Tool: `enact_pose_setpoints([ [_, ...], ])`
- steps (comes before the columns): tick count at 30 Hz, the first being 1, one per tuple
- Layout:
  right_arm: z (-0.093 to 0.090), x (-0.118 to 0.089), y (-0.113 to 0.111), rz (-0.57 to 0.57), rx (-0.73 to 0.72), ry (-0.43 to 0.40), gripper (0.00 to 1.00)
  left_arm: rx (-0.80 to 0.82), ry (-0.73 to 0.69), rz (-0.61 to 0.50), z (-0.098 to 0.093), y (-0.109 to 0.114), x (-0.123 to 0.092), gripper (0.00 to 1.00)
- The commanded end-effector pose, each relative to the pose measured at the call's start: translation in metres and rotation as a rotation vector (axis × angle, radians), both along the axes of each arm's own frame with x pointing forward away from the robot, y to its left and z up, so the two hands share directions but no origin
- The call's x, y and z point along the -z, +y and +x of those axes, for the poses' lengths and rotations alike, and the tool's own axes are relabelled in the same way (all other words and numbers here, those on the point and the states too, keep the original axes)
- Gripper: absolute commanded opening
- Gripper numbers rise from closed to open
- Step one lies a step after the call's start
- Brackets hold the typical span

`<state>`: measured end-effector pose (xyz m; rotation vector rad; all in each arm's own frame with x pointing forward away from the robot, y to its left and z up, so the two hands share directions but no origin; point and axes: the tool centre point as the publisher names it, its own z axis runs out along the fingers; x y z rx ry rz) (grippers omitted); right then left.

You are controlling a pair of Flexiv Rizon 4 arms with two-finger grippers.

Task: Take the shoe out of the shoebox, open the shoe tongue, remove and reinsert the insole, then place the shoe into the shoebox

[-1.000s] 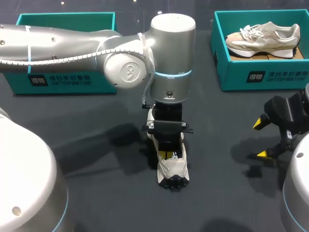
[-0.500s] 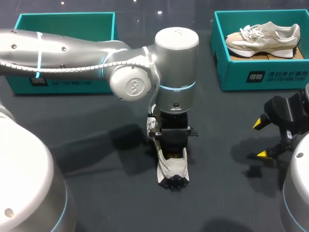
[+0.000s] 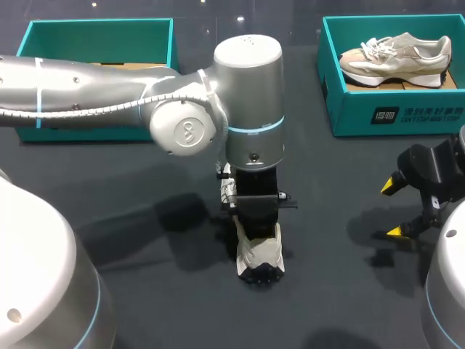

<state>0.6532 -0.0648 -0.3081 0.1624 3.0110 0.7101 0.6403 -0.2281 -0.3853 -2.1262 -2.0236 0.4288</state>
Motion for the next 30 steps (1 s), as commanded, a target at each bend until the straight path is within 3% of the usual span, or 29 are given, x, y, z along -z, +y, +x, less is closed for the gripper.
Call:
enact_pose_setpoints([
  [1,-0.002,0.0,0.0,-0.003,0.002,-0.002,1.0,-0.006,-0.027,0.045,0.0,-0.017,0.029,0.0],
  [5,-0.002,0.0,0.0,-0.003,0.002,-0.002,1.0,-0.052,-0.068,0.07,0.011,-0.011,0.034,0.0],
  [12,-0.002,0.0,0.0,-0.003,0.002,-0.002,1.0,-0.126,-0.147,0.05,0.035,0.006,0.011,0.0],
  [18,-0.002,0.0,0.0,-0.003,0.002,-0.002,1.0,-0.093,-0.132,0.026,0.027,0.011,-0.006,0.0],
  [24,-0.002,0.0,0.0,-0.003,0.002,-0.002,1.0,-0.005,-0.131,0.104,0.01,0.007,0.006,0.0],
  [30,-0.002,0.0,0.0,-0.003,0.002,-0.002,1.0,-0.006,-0.121,0.181,0.017,0.001,0.032,0.0],
])
